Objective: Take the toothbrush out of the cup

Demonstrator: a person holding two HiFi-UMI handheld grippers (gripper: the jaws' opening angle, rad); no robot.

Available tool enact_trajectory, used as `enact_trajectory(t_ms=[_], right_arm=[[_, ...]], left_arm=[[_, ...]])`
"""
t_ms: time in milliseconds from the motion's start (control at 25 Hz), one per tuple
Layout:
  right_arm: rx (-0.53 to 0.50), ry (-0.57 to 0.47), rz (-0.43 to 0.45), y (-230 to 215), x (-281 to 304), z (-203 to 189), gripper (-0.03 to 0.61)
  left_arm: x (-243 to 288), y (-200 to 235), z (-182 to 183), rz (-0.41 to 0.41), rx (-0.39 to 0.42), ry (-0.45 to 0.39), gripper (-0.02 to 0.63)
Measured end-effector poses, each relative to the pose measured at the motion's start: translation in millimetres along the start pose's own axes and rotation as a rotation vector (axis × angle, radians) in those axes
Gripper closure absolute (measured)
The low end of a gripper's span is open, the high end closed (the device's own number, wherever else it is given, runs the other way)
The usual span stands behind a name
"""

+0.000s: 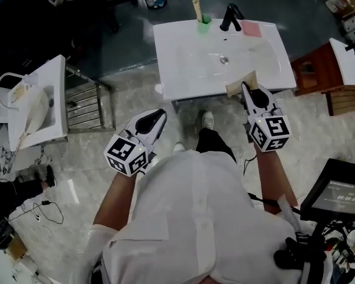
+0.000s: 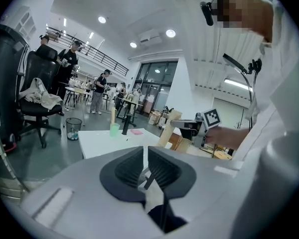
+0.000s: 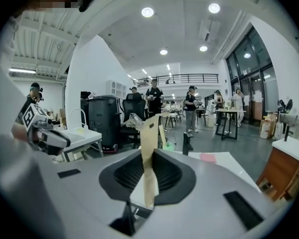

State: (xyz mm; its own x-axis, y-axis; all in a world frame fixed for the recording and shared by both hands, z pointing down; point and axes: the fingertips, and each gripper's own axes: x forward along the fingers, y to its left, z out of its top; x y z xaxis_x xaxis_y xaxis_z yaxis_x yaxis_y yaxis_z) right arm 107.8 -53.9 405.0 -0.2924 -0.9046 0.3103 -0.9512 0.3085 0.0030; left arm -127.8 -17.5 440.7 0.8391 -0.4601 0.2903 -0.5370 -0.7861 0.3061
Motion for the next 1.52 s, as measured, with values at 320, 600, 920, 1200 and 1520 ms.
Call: enact_trajectory(t_ms=[320,600,920,1200,1520], right_arm=[[-0.017,-0.014,0.031,-40.2,9.1,4.6,0.534],[-0.020,-0.011,0.105,-97.8,35.0,10.0,0.534],[0.002,0.008,0.197,-140.7,55.9,3.2,0.534],[-0.011,0.036,0.263,-180.6,71.0,1.2,0.534],[0.005,0.045,0.294,-211.1,86.2,1.1,0.533]], left_arm=[[63.1,27.9,33.6,0.051,0.006,-0.016,0.541],[164.4,65.9,76.0,0.140,-0.003,-0.020,0.489],[245.4,128.1,107.0,0.298,-0.019,-0.024,0.460],[307.9,170.4,120.6,0.406,-0.051,-0.009,0.416],[353.9,213.9,118.4,0.451,-0.174,-0.007,0.413]])
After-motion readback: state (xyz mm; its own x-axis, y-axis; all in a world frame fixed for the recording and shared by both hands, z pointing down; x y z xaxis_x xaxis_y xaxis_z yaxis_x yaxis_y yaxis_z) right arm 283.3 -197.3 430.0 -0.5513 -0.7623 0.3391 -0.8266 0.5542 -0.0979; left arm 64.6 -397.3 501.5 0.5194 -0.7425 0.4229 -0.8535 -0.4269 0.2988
